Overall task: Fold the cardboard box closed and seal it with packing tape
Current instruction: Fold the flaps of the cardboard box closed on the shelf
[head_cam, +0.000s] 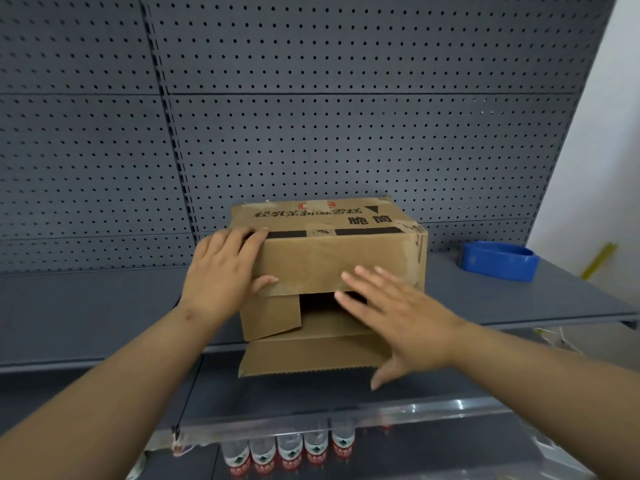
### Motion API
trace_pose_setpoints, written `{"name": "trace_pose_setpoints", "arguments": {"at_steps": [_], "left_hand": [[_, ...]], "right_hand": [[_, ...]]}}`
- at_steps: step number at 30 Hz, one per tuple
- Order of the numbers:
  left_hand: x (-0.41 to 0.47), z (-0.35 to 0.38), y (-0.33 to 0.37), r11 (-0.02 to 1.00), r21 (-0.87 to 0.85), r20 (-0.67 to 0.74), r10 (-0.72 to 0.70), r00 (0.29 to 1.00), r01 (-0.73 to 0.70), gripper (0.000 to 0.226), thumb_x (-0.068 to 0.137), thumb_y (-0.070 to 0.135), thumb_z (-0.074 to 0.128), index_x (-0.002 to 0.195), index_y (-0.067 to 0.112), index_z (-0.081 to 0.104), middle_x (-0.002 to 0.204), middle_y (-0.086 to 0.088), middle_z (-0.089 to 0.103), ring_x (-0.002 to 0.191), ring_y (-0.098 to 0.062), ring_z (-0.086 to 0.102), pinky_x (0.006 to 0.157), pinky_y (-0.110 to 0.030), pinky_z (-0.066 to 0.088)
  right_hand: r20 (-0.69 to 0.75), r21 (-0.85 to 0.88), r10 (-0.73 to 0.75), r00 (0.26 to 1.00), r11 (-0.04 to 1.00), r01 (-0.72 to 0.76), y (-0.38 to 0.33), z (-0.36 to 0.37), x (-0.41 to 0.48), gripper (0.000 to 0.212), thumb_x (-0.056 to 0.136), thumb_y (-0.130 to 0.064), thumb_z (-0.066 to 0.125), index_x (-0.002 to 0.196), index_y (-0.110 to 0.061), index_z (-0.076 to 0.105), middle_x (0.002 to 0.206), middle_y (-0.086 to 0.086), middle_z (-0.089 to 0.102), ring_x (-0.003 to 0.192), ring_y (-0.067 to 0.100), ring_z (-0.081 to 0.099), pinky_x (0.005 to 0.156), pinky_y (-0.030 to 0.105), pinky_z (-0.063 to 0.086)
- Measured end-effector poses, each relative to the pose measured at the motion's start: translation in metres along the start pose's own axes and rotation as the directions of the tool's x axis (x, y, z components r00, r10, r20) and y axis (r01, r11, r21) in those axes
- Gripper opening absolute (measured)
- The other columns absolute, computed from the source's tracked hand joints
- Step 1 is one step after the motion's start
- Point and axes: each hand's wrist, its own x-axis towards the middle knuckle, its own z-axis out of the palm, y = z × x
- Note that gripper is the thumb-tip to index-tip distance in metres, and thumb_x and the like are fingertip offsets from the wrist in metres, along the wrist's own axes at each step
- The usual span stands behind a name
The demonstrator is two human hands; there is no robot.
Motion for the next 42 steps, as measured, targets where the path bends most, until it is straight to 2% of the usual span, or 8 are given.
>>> {"name": "trace_pose_setpoints", "arguments": {"at_steps": [2,5,10,13,16,19,26,42], "left_hand": [[0.000,0.002,-0.001,1.000,0.006,-0.006,0.012,1.000,-0.012,0.077,0.068,0.055,0.069,0.128,0.013,0.048,0.120,-0.011,0.057,0.106,-0.035,0.052,0.092,-0.046,0.036],[0.000,0.002,-0.001,1.000,-0.002,-0.012,0.013,1.000,-0.013,0.075,0.067,0.057,0.069,0.127,0.015,0.050,0.135,-0.013,0.047,0.125,-0.036,0.037,0.104,-0.046,0.018],[0.003,0.004,0.003,0.991,0.068,-0.006,0.112,0.994,-0.112,0.086,0.070,0.060,0.063,0.134,0.006,0.043,0.152,-0.011,0.026,0.143,-0.029,0.007,0.112,-0.041,-0.011],[0.003,0.004,0.012,0.987,0.087,0.061,0.130,0.990,-0.135,0.113,0.066,0.082,0.038,0.145,0.006,0.014,0.153,-0.016,0.021,0.143,-0.032,0.009,0.117,-0.045,-0.002],[0.000,0.008,0.021,0.977,0.109,0.114,0.170,0.979,-0.183,0.127,0.049,0.090,0.041,0.147,0.018,0.007,0.149,-0.022,0.029,0.138,-0.042,0.021,0.113,-0.056,0.012],[0.000,0.016,0.024,0.972,0.103,0.104,0.201,0.974,-0.211,0.129,0.042,0.079,0.065,0.147,0.023,0.015,0.141,-0.024,0.037,0.130,-0.044,0.030,0.108,-0.062,0.013],[0.000,0.020,0.035,0.979,0.082,0.056,0.182,0.982,-0.187,0.125,0.039,0.070,0.075,0.144,0.023,0.026,0.133,-0.023,0.047,0.119,-0.041,0.042,0.103,-0.057,0.021],[0.010,0.007,0.121,0.988,0.074,0.040,0.134,0.990,-0.136,0.124,0.042,0.066,0.078,0.145,0.021,0.024,0.133,-0.024,0.037,0.118,-0.041,0.037,0.102,-0.058,0.018]], "right_hand": [[0.055,-0.045,-0.022,0.998,0.999,0.024,-0.009,0.013,-0.001,0.126,0.057,-0.084,0.053,0.150,-0.010,0.013,0.156,0.019,0.017,0.144,0.035,0.014,0.114,0.049,0.009],[0.017,-0.019,0.195,0.981,0.981,-0.195,-0.002,0.014,0.007,0.134,0.048,-0.073,0.072,0.149,-0.010,0.012,0.154,0.022,0.021,0.143,0.035,0.014,0.112,0.050,0.011],[-0.020,0.019,0.489,0.872,0.872,-0.488,0.020,-0.006,0.034,0.136,0.053,-0.067,0.075,0.147,-0.017,-0.009,0.158,0.023,0.007,0.146,0.036,0.003,0.115,0.046,-0.010],[-0.019,0.053,0.502,0.865,0.864,-0.500,0.025,-0.004,0.042,0.133,0.065,-0.063,0.070,0.141,-0.021,-0.031,0.160,0.018,-0.001,0.147,0.033,-0.009,0.112,0.045,-0.019],[-0.036,-0.011,0.505,0.863,0.863,-0.505,0.027,-0.006,0.042,0.141,0.047,-0.066,0.079,0.150,-0.019,-0.005,0.141,0.022,0.042,0.136,0.037,0.035,0.116,0.046,-0.005],[-0.101,-0.017,0.482,0.871,0.874,-0.486,0.033,-0.002,0.040,0.140,0.033,-0.069,0.080,0.147,-0.017,0.018,0.122,0.022,0.057,0.117,0.037,0.055,0.112,0.046,0.009],[-0.158,-0.050,0.456,0.876,0.882,-0.468,0.041,0.005,0.031,0.137,0.032,-0.073,0.078,0.145,-0.020,0.024,0.122,0.017,0.059,0.113,0.033,0.058,0.107,0.046,0.035],[-0.174,-0.037,0.389,0.905,0.915,-0.401,0.100,0.024,-0.031,0.128,0.039,-0.076,0.071,0.144,-0.018,0.025,0.127,0.020,0.057,0.116,0.037,0.057,0.103,0.050,0.040]]}}
